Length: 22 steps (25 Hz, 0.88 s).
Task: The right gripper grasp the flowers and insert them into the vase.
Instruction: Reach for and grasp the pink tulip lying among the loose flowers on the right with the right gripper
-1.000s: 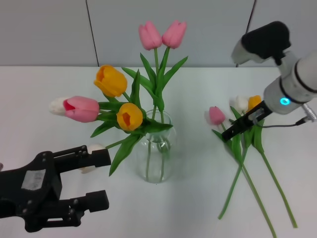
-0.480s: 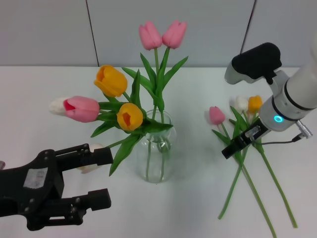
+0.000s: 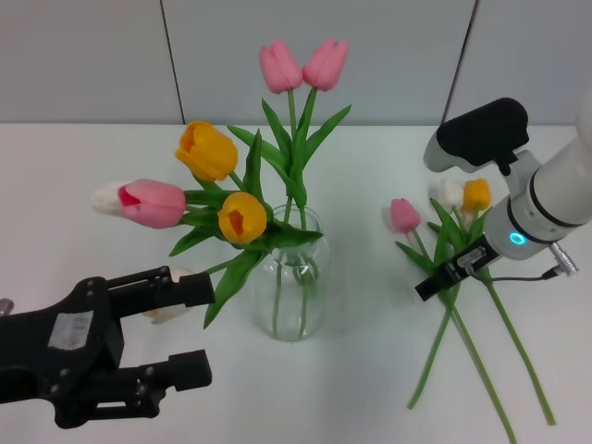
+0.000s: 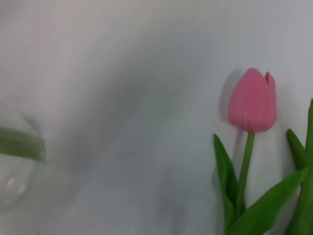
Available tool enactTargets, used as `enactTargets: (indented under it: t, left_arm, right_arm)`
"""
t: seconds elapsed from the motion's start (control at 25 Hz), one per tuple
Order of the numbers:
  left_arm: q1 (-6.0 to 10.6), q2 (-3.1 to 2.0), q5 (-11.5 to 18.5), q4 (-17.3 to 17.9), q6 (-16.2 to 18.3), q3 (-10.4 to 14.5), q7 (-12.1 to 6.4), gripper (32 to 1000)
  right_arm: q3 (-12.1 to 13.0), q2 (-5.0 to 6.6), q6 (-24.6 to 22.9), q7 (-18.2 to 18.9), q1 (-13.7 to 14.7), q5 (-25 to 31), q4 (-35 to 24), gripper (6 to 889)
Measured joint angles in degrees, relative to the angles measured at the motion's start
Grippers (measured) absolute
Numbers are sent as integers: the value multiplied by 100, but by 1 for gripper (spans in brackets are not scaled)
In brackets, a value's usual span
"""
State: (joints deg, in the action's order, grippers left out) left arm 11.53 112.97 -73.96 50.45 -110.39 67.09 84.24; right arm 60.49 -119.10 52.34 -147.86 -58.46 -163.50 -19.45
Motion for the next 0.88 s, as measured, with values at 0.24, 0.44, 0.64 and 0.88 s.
enactTargets:
  t: [0.24, 0.44, 0.64, 0.88]
  left_arm:
    - [45, 26, -21, -102, 1, -30, -13, 814]
    - [91, 25, -19, -233, 1, -38, -21, 815]
    - [95, 20, -22, -238, 1, -39, -29, 815]
    - [103, 23, -22, -237, 1, -38, -31, 815]
  right_arm:
    - [-35, -7, -232, 6, 10, 20, 196, 816]
    - [-45, -8, -379, 7, 9, 49, 279, 807]
    - [13, -8, -398, 49, 2, 233, 280, 798]
    - [15, -7, -443, 53, 1, 238, 298, 787]
